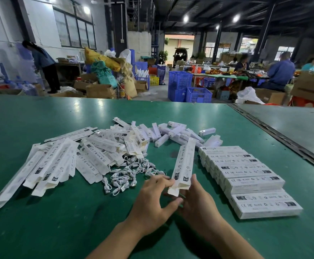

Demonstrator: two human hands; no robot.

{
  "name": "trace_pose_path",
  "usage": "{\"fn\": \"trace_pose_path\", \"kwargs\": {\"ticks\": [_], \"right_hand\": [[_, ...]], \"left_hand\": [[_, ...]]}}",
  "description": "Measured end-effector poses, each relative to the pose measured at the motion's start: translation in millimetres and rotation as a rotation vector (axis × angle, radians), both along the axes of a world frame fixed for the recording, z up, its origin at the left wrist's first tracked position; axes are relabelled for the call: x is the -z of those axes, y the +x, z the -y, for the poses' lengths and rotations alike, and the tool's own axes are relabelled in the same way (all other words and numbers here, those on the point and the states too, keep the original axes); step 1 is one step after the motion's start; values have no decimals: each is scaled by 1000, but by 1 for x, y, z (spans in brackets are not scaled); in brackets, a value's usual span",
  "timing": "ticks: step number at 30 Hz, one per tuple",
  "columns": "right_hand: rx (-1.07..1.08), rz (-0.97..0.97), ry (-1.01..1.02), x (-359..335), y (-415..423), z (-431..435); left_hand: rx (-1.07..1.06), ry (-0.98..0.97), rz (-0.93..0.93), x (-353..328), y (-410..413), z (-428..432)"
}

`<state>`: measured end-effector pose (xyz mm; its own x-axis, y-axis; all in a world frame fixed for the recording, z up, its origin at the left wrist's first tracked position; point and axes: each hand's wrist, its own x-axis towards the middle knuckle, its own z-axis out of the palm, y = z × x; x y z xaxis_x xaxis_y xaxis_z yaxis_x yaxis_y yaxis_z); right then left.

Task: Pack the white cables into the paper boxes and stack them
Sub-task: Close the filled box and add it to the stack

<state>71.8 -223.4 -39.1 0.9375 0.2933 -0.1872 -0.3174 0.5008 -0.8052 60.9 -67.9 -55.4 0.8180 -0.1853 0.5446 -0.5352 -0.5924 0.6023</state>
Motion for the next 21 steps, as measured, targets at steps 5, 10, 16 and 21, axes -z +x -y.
{"fn": "trace_pose_path", "kwargs": {"ticks": [5,10,16,21], "right_hand": [[-20,-29,14,-1,1,1],[-12,56,1,-1,1,6],[60,219,-245,-2,-6,4],[-24,262,-362,-1,-10,-1]], "left_hand": [[20,46,65,-2,3,0],[51,42,20,-2,4,1],[-9,-747,-398,-10,6,-2],[108,-1353,-612,-19,19,-23]]}}
